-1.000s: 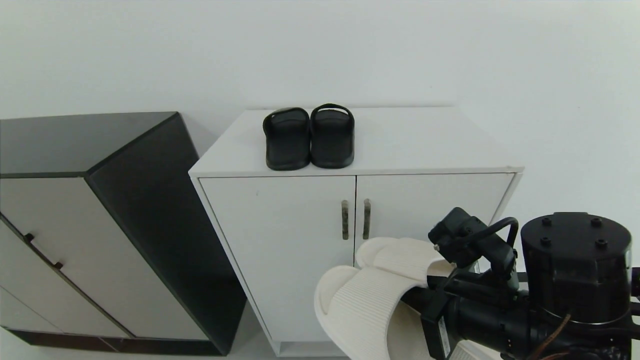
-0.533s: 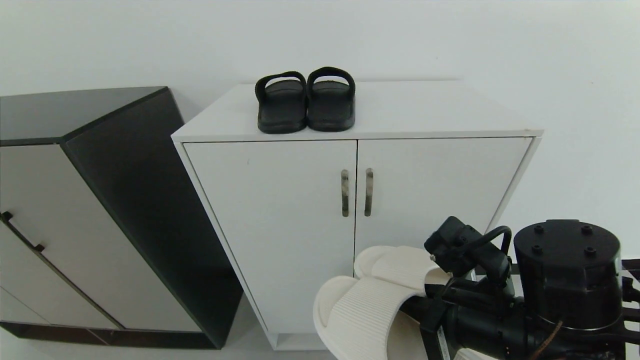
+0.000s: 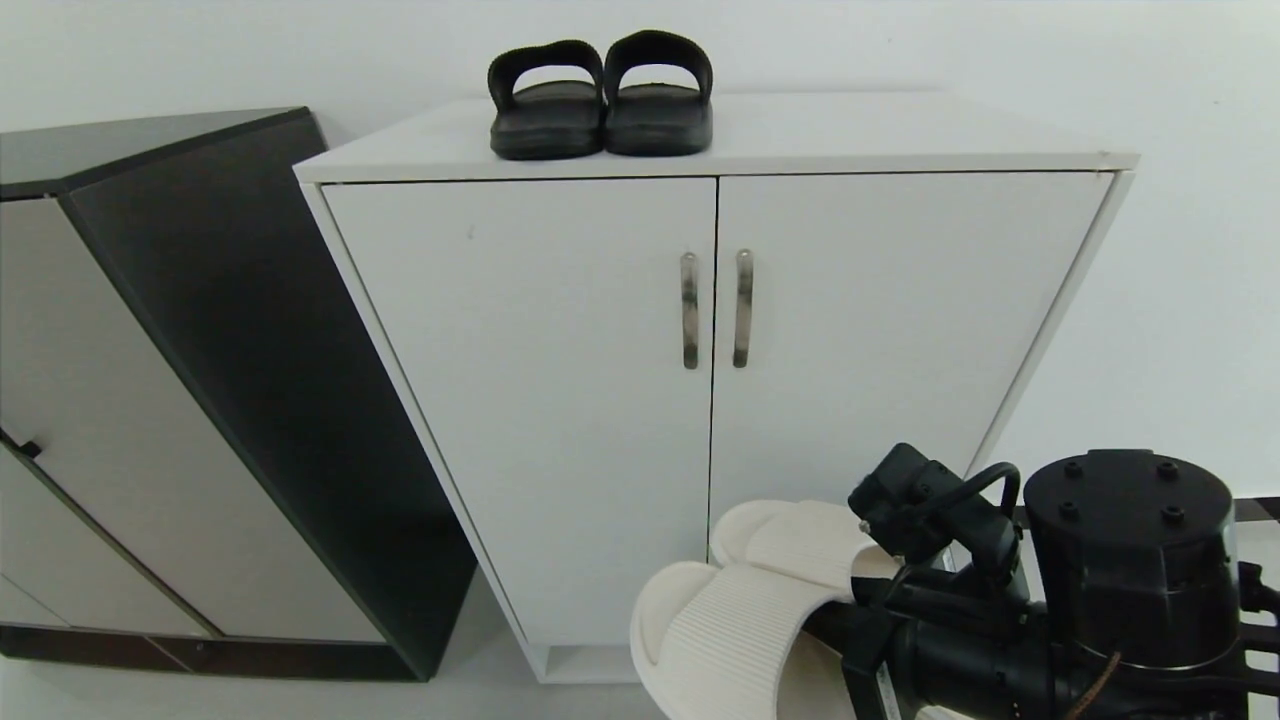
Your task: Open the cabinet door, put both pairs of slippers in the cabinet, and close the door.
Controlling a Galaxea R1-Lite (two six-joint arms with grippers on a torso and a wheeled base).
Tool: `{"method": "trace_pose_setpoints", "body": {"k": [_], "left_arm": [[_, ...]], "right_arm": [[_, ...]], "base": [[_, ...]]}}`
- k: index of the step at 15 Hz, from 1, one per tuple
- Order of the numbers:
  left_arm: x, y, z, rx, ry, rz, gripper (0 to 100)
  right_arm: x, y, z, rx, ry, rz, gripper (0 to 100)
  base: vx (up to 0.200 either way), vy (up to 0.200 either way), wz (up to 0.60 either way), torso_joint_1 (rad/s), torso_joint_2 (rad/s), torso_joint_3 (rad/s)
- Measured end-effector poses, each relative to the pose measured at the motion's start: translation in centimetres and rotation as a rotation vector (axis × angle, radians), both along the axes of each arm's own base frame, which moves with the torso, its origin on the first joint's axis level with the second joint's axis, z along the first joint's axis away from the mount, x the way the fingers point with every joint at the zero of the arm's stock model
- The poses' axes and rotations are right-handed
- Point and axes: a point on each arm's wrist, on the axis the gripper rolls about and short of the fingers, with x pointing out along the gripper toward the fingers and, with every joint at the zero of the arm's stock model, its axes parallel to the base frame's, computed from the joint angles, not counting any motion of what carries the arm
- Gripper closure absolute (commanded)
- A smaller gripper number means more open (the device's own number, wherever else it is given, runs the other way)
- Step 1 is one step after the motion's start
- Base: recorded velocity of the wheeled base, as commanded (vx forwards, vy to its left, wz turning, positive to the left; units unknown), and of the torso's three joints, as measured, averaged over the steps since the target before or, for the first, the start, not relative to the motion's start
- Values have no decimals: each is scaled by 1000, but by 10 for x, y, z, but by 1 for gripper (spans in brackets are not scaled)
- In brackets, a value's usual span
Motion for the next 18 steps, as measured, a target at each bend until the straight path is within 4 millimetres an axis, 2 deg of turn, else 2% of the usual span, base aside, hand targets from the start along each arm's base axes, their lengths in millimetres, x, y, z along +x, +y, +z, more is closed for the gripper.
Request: {"method": "trace_pose_setpoints", "body": {"k": [2,3,5,7,12,15,18], "left_arm": [[3,1,4,16,29,-49,0],[4,1,14,1,21,-82,0],[9,1,52,-48,-7,-146,0],[22,-2,80,-67,21,-232,0],[94,-26,128,-83,10,-517,0],[135,-56,150,-85,-1,-698,0],[163,-89,166,-89,13,-822,0]], "right_arm": [[1,1,2,24,-21,-3,100],[1,1,3,39,-35,-8,100],[1,0,1,38,-42,-10,100],[0,-1,-1,24,-47,-4,100],[0,-2,-2,19,-45,-2,100],[0,-2,-2,21,-44,-2,100],[0,-2,-2,22,-43,0,100]], "base": [[0,0,0,-17,386,364],[0,0,0,-17,198,198],[0,0,0,-2,88,75],[0,0,0,0,0,0],[0,0,0,0,0,0],[0,0,0,0,0,0],[0,0,0,0,0,0]]}}
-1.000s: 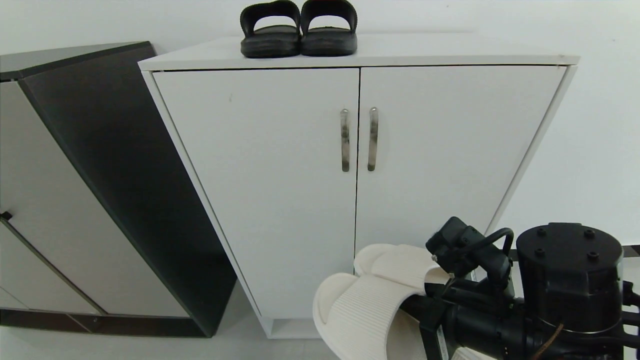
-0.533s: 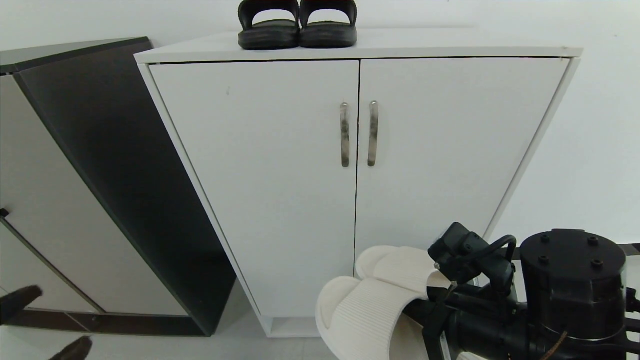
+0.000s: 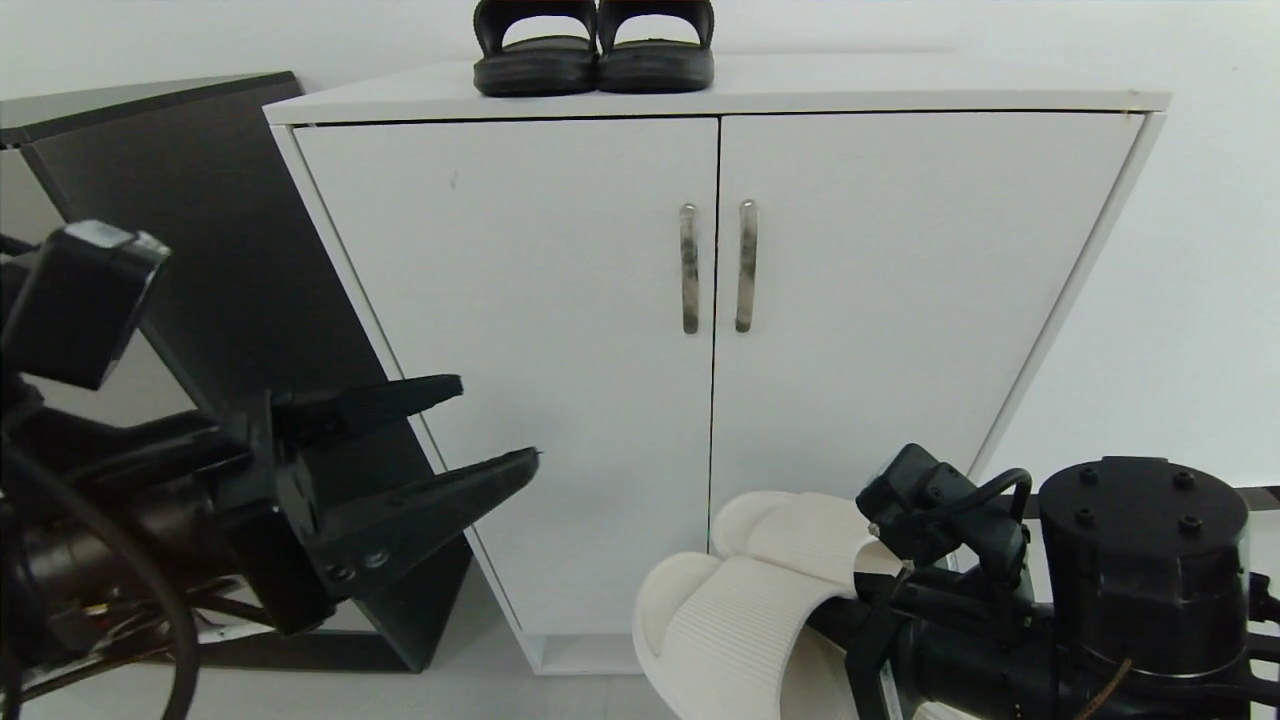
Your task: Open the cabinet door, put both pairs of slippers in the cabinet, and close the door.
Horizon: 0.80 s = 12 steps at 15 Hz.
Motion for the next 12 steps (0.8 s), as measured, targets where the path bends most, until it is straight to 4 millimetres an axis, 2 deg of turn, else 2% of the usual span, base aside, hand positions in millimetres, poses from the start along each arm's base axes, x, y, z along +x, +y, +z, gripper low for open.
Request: {"method": "trace_pose_setpoints", "body": {"k": [4,8,12], "left_arm": [[30,-39,3,0,64,-85,0],[62,-81,3,-70,30,-154,0],[84,-108,14,-44,124,-314,0]], "right_arm": [[1,1,0,0,1,2,100],[1,2,-4,-15,7,8,100],[-1,1,-8,-35,5,27,100]], "base": [[0,0,0,0,0,0],[0,0,0,0,0,0],[0,0,0,0,0,0]]}}
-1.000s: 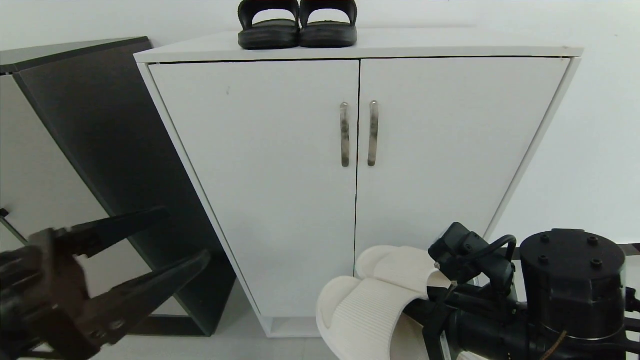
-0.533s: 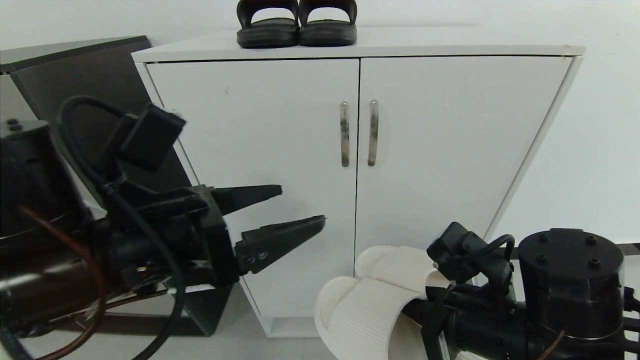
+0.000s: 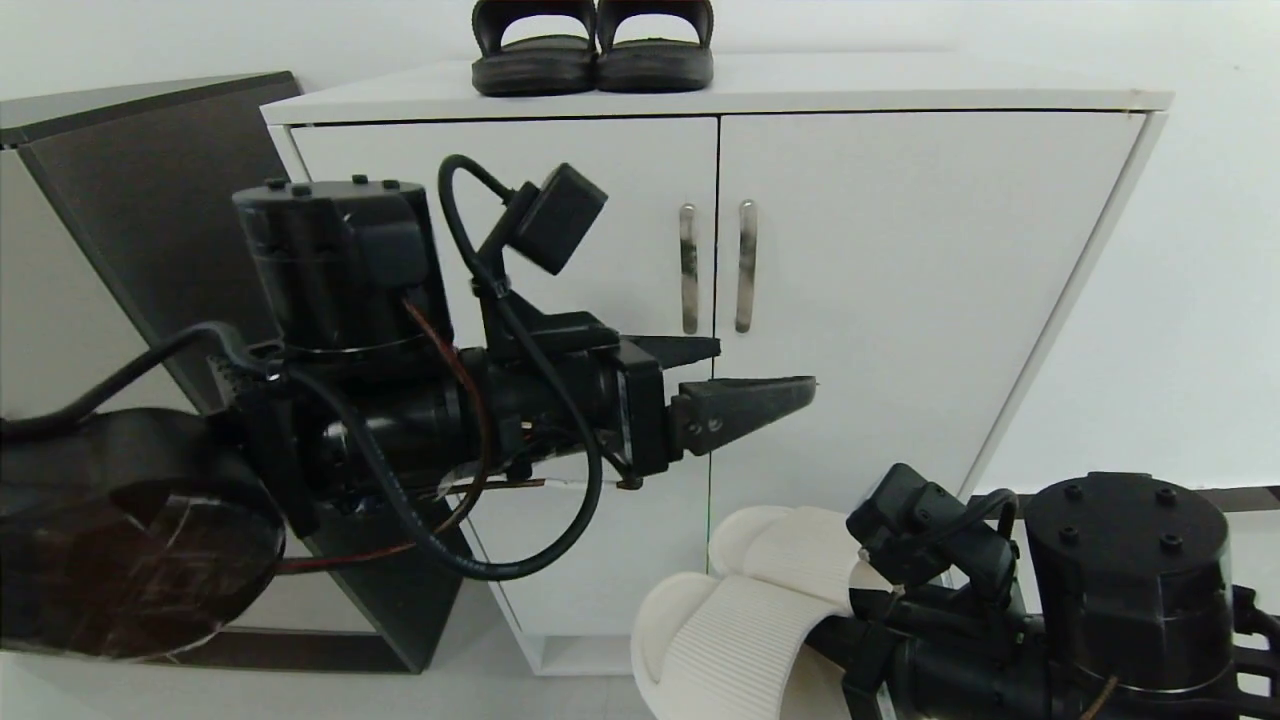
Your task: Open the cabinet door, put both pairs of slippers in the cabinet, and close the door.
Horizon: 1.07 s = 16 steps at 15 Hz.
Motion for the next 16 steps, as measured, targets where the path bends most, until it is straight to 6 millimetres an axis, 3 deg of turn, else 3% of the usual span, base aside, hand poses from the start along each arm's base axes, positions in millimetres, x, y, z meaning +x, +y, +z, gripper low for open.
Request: {"method": "trace_pose_setpoints", "body": {"k": [5,9,16], "left_arm": [[16,-16,20,-42,66,-84,0],[30,-24,26,-67,40,65,0],[44,-21,33,-85,14,120,0]], "right_arm": [[-1,-1,1,13,-14,-4,100],[0,-2,2,15,-14,-7,100],[4,-4,2,18,-15,-26,100]], "base": [[0,0,0,0,0,0],[0,0,0,0,0,0],[0,0,0,0,0,0]]}}
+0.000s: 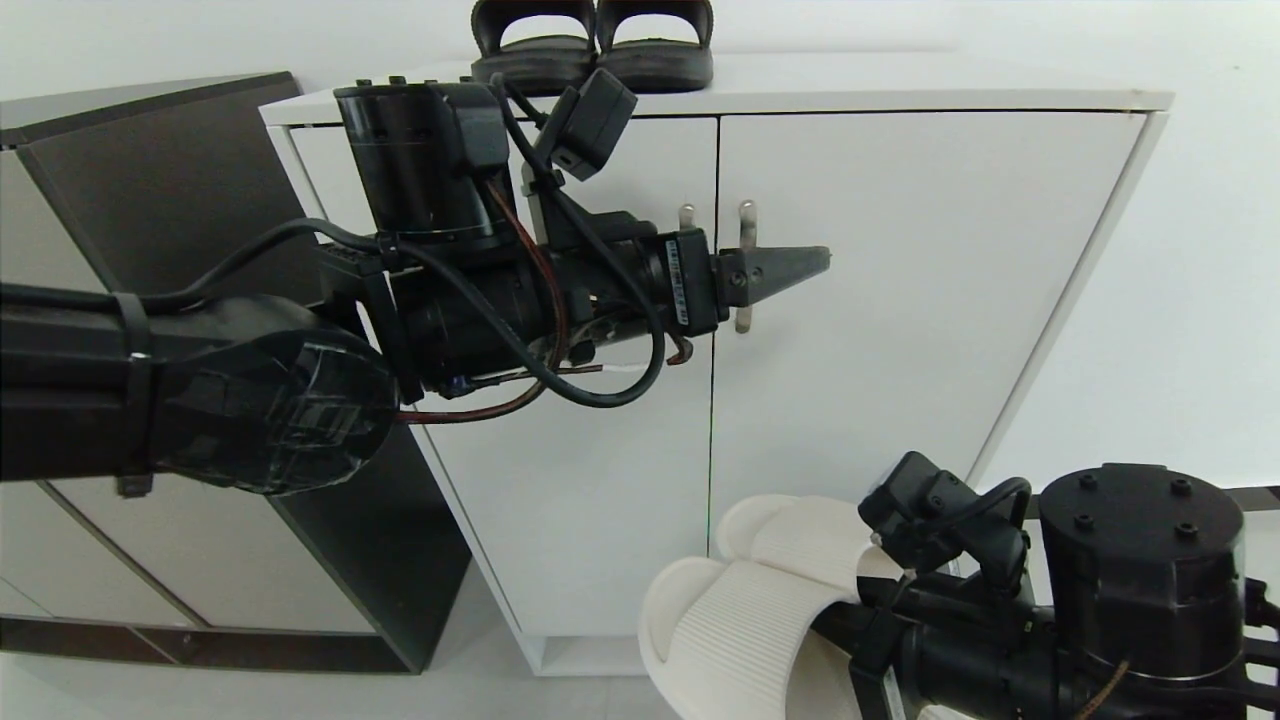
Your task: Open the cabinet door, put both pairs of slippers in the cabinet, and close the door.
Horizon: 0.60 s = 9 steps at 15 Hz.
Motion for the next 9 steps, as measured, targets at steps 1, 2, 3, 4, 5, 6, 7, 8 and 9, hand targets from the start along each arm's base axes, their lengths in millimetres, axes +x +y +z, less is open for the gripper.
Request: {"method": "trace_pose_setpoints", "body": {"k": [1,2,3,4,5,6,7,8,9], "left_arm": [[3,-1,0,-1,-1,14,0],[5,-2,0,-2,-2,27,0],[8,-4,-1,0,-5,36,0],[11,-6,-4,8,-10,42,0],[13,-8,-6,14,-7,43,0],[16,-9,-9,19,-5,46,0],[18,-11,-11,22,-1,47,0],[19,-12,-12,23,0,47,0],[21,-13,-13,24,4,46,0]], "right_arm": [[0,0,0,0,0,-1,100],[0,0,0,-1,-1,-1,100],[1,0,0,0,-1,-3,100],[1,0,1,2,-2,-3,100],[1,0,0,1,-2,-4,100],[1,0,0,1,-2,-5,100],[1,0,0,1,-2,-5,100],[1,0,0,1,-2,-4,100],[1,0,0,1,-2,-3,100]], "base": [[0,0,0,0,0,0],[0,0,0,0,0,0],[0,0,0,0,0,0],[0,0,0,0,0,0],[0,0,0,0,0,0],[0,0,0,0,0,0],[0,0,0,0,0,0],[0,0,0,0,0,0],[0,0,0,0,0,0]]}}
